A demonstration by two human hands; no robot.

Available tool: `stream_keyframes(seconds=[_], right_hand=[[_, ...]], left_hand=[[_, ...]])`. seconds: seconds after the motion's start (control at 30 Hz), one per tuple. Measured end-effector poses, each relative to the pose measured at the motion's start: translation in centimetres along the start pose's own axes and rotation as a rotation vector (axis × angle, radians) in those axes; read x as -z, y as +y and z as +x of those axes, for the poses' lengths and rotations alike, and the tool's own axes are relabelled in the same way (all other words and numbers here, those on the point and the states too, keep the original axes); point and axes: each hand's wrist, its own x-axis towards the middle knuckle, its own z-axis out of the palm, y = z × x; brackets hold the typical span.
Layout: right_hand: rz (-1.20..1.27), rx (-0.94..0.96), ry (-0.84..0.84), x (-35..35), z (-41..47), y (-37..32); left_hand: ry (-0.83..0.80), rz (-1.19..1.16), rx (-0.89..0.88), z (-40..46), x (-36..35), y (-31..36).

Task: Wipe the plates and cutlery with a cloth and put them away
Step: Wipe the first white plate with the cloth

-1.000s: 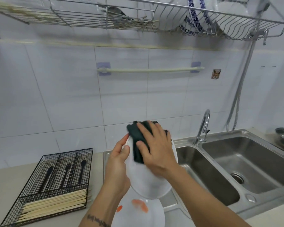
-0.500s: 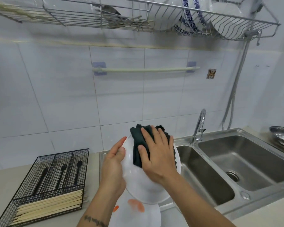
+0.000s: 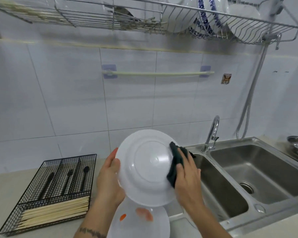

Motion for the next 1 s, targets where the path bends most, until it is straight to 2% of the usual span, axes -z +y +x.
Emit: stream_keyframes(seconds=[0.03, 0.1, 0.23, 0.33, 0.4, 0.53, 0.7, 0.77, 0.9, 1.0], right_hand=[[0.038, -0.056, 0.000, 0.3, 1.2, -0.1], [0.005, -0.051, -0.011, 0.5, 2.9, -1.0], [-0.325, 0.247, -0.051, -0.6, 3.0, -3.7], [-0.352, 0.448, -0.172, -1.4, 1.3, -4.2], [-0.355, 0.502, -0.200, -1.4, 1.5, -3.7], [-0.256, 0.321, -0.080, -0.4, 4.2, -1.7], [-0.020, 0.176, -0.076, -0.8, 1.4, -0.4], [-0.056, 0.195, -0.066, -1.4, -0.9, -0.8], [-0.253, 0.359, -0.139, -2.5, -3.2, -2.6], [-0.266, 0.333, -0.180, -3.0, -1.7, -3.5]], left_hand=[[-0.012, 0.058, -0.021, -0.3, -0.1, -0.3], [-0.069, 0.162, -0.051, -1.0, -0.8, -0.9], [-0.155, 0.280, -0.092, -1.8, -1.8, -1.5], [-0.167, 0.246, -0.077, -1.5, -1.7, -0.9], [-0.163, 0.216, -0.067, -1.3, -1.5, -0.6], [-0.098, 0.107, -0.065, -0.6, -0.5, 0.2], [-0.037, -0.097, -0.007, 0.6, 0.3, 0.6], [-0.055, -0.129, 0.019, 0.6, 0.1, 0.4], [-0.113, -0.126, 0.057, 0.0, -0.9, -0.4], [-0.202, -0.090, 0.078, -0.5, -1.5, -0.8]])
